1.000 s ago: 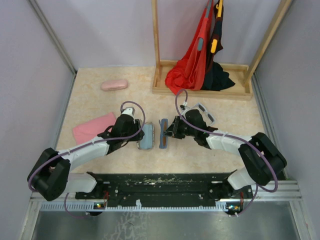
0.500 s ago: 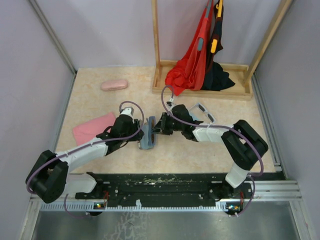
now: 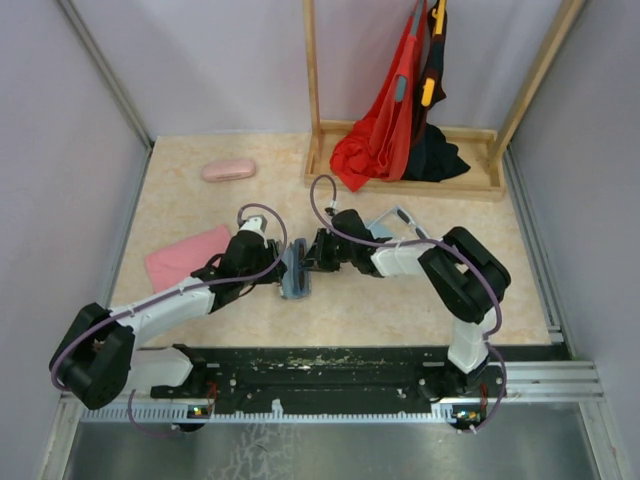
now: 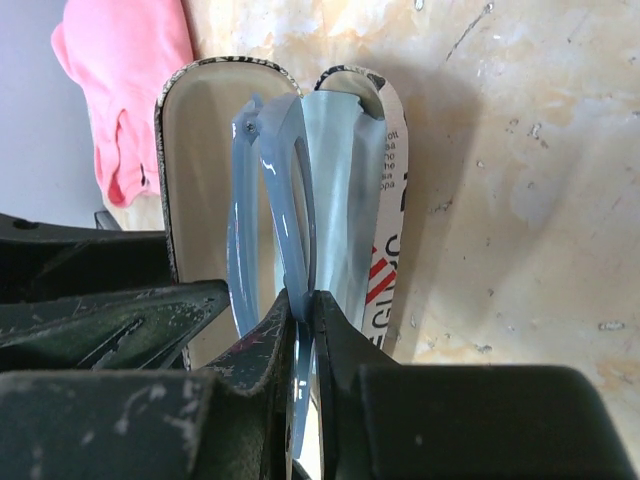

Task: Organize the sunglasses
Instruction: Place the sunglasses in the sunglasses case.

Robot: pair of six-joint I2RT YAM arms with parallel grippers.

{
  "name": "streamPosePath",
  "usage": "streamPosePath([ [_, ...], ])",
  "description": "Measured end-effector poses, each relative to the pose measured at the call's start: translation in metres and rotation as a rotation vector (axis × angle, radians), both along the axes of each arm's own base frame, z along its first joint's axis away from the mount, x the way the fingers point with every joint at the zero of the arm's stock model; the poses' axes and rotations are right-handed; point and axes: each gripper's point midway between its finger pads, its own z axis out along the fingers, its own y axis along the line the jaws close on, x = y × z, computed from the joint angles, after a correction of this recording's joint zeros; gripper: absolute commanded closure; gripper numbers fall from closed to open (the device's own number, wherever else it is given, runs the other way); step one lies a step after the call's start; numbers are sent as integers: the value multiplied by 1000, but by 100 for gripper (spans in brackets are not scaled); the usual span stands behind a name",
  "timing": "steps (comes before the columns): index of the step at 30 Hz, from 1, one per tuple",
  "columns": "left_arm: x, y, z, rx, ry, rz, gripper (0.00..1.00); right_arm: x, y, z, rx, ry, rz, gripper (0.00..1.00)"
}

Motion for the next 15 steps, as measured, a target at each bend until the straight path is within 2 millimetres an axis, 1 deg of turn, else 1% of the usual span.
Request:
streamPosePath([
  [8,0,0,0,-1,0,-1,59,3,7,-5,-19,8,26,100],
  [11,0,0,0,-1,0,-1,59,2,9,-10,-30,16,36,100],
  [15,0,-1,1,-4,-2,-2,59,0,8,-18,-47,34,46,96],
])
